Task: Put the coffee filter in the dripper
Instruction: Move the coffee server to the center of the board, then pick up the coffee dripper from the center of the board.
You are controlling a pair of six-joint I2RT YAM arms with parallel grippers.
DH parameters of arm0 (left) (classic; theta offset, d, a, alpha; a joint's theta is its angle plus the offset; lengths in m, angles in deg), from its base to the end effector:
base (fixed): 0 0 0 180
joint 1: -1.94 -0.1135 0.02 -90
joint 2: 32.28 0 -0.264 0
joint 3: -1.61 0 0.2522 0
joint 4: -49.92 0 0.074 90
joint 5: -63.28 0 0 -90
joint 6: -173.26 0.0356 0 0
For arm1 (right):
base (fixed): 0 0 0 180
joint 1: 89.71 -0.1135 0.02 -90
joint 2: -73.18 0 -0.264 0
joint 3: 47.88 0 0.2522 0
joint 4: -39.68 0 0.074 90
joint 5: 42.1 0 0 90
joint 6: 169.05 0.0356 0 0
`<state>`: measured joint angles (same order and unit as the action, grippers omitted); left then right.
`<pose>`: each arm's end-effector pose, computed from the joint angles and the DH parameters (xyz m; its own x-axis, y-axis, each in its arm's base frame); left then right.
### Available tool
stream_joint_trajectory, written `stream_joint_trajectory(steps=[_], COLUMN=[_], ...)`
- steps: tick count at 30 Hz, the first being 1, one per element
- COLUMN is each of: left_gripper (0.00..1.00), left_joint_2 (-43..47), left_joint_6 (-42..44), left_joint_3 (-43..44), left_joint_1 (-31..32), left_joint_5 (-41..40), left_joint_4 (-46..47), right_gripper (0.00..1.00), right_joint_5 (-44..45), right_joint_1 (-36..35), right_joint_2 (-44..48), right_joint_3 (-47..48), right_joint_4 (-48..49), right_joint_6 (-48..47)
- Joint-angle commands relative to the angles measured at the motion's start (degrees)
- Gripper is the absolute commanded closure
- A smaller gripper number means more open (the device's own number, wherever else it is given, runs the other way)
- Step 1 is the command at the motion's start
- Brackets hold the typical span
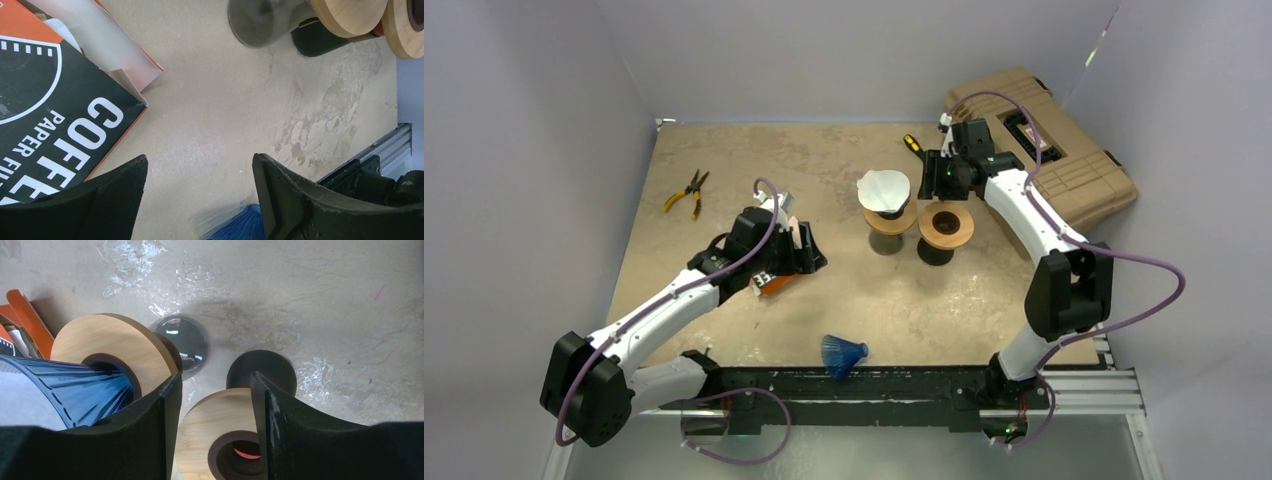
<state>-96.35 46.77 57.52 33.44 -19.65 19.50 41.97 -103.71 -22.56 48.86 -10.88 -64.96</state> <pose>0.2021 -0.1290 0.2469 -0.7846 -0.2113 -0.5828 0.1666 0.8336 -0.5266 0.3577 0.0930 0.2973 -0.7907 0.0524 -0.6100 -0.1167 0.9652 0.2342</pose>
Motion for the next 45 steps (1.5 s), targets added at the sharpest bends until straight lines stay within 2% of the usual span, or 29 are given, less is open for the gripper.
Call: stream_joint_trajectory(steps=[1, 17, 25, 29, 36, 45], left_gripper=[0.24, 0.24, 0.26, 0.28, 0.31, 0.35], left_joint_2=[0.99, 5.00, 8.95, 9.80, 9.18, 8.82], left_joint_6=[-1.57, -3.23, -6.84, -8.31, -14.23, -24.57], left_joint_3=[0.72, 2.68, -1.20, -2.05, -4.53, -12.35], left_joint_1=[-0.31, -0.31, -0.01, 3.53, 14.69, 25.20], left_joint_5=[1.82, 3.58, 8.09, 7.56, 3.92, 1.22], left_joint_4=[3.49, 2.56, 1.80, -0.93, -3.79, 0.38], right_gripper=[0.44, 0.44, 0.44, 0.43, 0.41, 0.39], right_joint_5=[0.82, -0.08, -1.80, 0.07, 1.62, 1.98], right_joint_1=[-0.55, -0.94, -1.18, -1.16, -1.15, -1.20], right_joint_2=[2.61, 9.60, 13.93, 16.19, 20.27, 22.36], right_joint_3=[-2.19, -8.61, -12.74, -11.53, -8.98, -9.67], right_joint_4=[-0.73, -1.96, -2.20, -2.52, -1.65, -0.31], right_joint_6=[0.06, 1.03, 1.44, 2.09, 3.50, 4.28])
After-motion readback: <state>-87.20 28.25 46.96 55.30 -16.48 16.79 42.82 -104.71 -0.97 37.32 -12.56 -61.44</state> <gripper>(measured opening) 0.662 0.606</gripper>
